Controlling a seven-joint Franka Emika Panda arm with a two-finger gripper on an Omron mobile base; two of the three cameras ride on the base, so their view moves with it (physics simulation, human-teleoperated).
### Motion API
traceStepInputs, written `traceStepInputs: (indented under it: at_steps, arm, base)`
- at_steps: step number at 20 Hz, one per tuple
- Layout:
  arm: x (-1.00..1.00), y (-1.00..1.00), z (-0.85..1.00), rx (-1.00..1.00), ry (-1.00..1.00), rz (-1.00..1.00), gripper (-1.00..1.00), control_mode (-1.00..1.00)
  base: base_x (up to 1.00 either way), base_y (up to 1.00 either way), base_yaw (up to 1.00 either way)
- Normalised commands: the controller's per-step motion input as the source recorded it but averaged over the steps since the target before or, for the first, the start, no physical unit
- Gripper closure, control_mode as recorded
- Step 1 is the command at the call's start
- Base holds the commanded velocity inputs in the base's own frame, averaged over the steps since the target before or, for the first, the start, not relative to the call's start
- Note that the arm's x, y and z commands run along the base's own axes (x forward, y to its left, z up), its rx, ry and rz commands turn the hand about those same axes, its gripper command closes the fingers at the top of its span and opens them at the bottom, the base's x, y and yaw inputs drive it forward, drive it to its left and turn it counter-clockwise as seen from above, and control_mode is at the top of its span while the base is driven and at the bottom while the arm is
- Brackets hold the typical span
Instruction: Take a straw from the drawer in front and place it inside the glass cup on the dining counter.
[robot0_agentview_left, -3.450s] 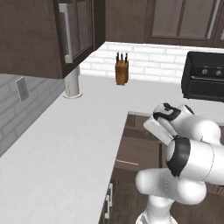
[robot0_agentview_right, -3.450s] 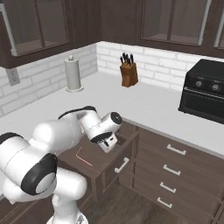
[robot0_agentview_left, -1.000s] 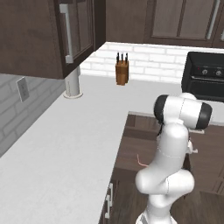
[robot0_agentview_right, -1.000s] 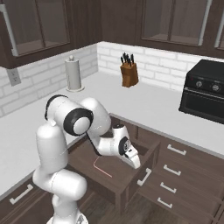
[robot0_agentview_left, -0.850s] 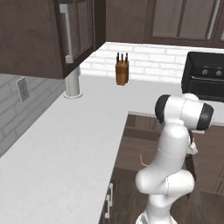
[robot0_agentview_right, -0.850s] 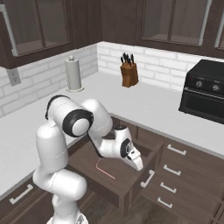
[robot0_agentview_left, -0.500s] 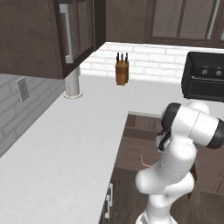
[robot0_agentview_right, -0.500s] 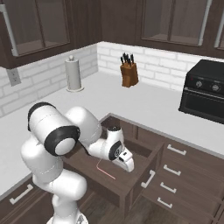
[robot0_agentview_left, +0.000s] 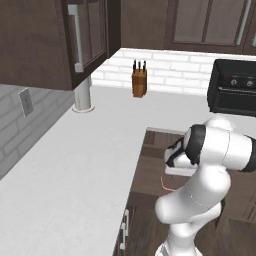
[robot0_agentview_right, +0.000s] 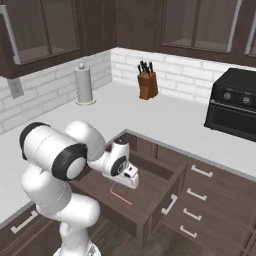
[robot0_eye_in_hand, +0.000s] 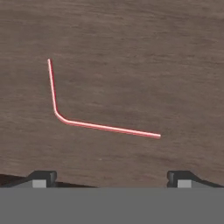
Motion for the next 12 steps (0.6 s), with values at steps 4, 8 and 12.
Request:
traceStepInputs:
  at_steps: [4,8,12]
  arm:
    - [0.48,0.42,-0.07,0.0,0.09,0.19,-1.0,-1.0]
    - [0.2,0.22,-0.31,0.0,0.03,0.18,-1.0,-1.0]
    - [0.09,0.01,-0.41,0.0,0.01,0.16,-1.0,-1.0]
  base:
    - [0.0,0.0,0.0]
    - [0.0,0.0,0.0]
    - [0.0,0.0,0.0]
